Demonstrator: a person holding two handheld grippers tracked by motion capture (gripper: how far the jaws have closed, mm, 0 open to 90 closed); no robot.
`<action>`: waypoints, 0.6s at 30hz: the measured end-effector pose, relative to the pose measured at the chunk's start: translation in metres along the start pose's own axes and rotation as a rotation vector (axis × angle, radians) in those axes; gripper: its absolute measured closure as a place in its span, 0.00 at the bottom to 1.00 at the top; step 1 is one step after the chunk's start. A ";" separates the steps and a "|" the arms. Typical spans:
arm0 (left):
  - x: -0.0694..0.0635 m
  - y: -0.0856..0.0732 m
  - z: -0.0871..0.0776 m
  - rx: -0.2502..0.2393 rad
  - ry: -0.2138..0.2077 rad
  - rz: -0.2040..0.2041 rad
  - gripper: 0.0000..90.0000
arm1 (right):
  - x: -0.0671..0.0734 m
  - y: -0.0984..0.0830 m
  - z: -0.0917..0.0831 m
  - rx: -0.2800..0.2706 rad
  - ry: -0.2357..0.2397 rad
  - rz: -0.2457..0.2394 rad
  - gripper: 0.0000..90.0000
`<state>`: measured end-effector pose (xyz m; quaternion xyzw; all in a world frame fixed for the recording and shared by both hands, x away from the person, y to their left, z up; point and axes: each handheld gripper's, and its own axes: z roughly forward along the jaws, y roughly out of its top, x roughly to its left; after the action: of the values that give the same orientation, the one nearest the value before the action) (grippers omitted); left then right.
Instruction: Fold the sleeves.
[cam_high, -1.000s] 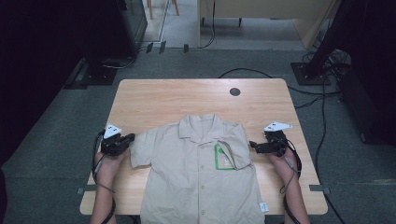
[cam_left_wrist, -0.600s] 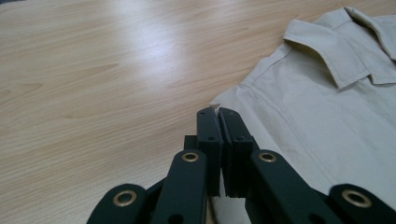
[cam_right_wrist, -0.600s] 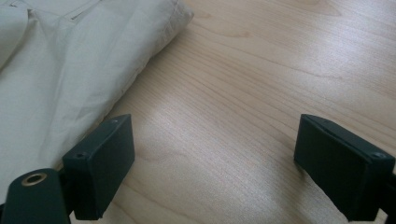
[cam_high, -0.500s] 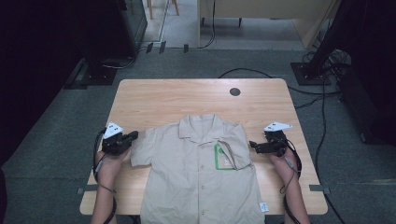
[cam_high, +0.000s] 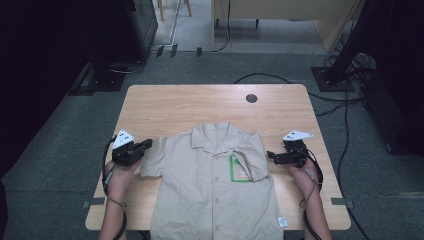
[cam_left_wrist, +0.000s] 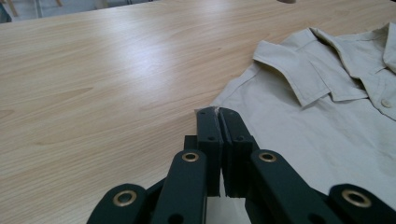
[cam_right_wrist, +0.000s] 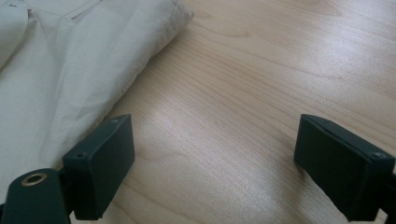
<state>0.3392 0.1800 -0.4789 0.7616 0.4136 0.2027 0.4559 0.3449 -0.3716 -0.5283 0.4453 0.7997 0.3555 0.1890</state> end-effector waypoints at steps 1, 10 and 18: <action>-0.001 0.001 0.001 -0.001 -0.005 0.001 0.98 | 0.000 0.000 0.000 0.000 0.000 0.000 0.13; -0.009 0.005 0.003 0.000 -0.042 0.010 0.98 | 0.000 0.000 0.000 0.000 0.000 0.000 0.13; -0.015 0.009 0.003 -0.006 -0.059 0.022 0.98 | 0.000 0.000 0.000 0.000 0.000 0.000 0.13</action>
<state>0.3365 0.1647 -0.4717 0.7704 0.3911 0.1864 0.4678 0.3449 -0.3716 -0.5284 0.4452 0.7997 0.3556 0.1891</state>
